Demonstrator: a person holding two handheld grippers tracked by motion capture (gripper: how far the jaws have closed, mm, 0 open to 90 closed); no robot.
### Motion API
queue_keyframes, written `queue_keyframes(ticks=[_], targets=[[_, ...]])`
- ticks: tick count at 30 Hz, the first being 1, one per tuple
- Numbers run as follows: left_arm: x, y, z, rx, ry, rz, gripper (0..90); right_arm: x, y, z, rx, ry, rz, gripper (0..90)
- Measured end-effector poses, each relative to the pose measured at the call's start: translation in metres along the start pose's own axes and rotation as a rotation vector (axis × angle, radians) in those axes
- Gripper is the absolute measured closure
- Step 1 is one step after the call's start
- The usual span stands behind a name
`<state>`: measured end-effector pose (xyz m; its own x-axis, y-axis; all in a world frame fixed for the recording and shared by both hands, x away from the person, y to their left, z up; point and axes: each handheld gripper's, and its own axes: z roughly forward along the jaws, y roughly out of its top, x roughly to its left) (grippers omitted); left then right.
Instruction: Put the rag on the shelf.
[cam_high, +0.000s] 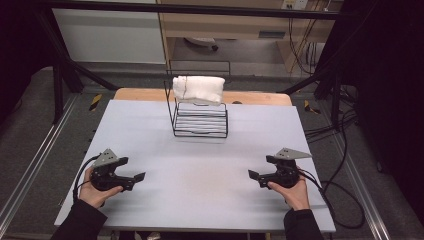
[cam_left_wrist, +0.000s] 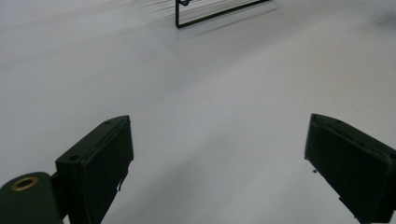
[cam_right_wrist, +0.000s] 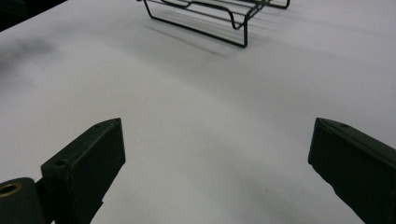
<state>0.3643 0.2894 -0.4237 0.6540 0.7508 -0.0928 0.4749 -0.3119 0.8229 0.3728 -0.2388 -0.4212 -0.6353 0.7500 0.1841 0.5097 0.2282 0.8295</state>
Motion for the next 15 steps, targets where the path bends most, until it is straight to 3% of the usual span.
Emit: queue_keyframes(ticks=[7, 15], targets=[[-0.001, -0.007, 0.003, 0.006, 0.001, 0.015, 8.6, -0.007, -0.028, -0.002, 0.037, 0.007, 0.021, 4.5], [0.0, -0.015, 0.005, 0.012, -0.003, 0.011, 8.8, -0.011, -0.036, -0.005, 0.034, 0.003, 0.03, 3.9]])
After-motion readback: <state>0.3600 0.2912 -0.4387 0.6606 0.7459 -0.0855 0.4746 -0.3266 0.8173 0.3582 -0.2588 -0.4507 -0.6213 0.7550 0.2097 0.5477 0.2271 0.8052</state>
